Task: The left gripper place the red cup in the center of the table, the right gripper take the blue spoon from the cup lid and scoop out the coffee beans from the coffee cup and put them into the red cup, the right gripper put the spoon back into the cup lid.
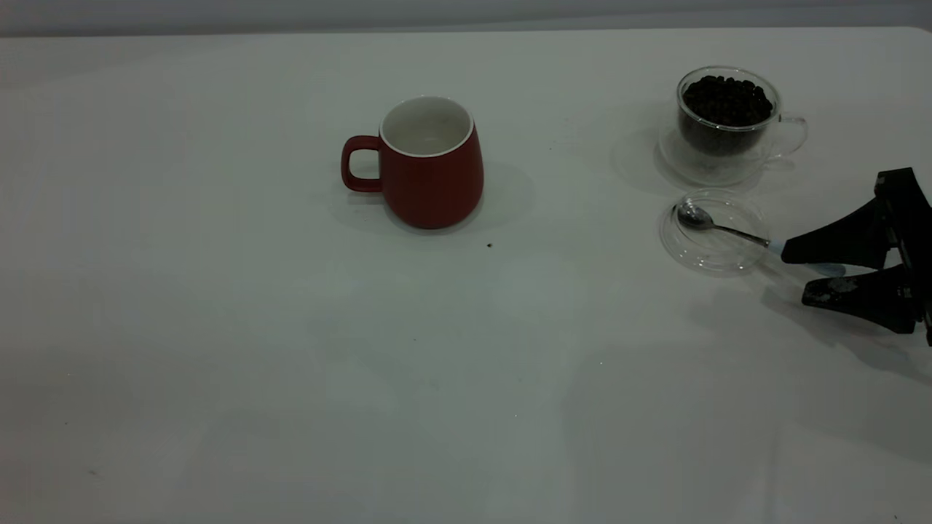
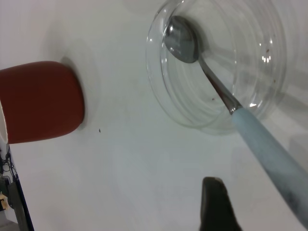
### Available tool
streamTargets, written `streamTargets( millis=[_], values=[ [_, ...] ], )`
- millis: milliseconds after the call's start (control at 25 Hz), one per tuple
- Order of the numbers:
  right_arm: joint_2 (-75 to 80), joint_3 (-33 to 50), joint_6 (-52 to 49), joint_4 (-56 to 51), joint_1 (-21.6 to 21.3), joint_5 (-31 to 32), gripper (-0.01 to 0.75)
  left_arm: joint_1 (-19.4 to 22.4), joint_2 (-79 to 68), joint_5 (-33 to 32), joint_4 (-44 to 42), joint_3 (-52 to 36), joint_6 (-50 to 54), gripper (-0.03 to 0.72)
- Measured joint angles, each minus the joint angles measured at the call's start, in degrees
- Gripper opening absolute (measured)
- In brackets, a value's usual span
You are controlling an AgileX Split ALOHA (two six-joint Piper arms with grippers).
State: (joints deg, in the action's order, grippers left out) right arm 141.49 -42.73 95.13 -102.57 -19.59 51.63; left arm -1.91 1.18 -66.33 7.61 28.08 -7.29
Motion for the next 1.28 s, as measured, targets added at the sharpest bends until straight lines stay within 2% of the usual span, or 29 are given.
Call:
streamTargets(
  millis=[480, 760, 1080, 1280],
  values=[
    [0.0, 0.0, 0.0, 0.0, 0.0, -4.4, 0.529, 0.0, 0.0, 0.0, 0.0, 0.0, 0.0, 0.587],
    [0.0, 0.0, 0.0, 1.1, 0.0, -3.2, 0.529, 0.0, 0.0, 0.0, 0.0, 0.0, 0.0, 0.587],
    [0.0, 0.0, 1.3, 7.0, 0.0, -1.9, 0.529, 0.0, 0.0, 0.0, 0.0, 0.0, 0.0, 0.587],
    [-1.2, 0.0, -1.8, 11.4, 0.1, -2.2, 0.529, 0.0, 0.0, 0.0, 0.0, 0.0, 0.0, 0.587]
  ],
)
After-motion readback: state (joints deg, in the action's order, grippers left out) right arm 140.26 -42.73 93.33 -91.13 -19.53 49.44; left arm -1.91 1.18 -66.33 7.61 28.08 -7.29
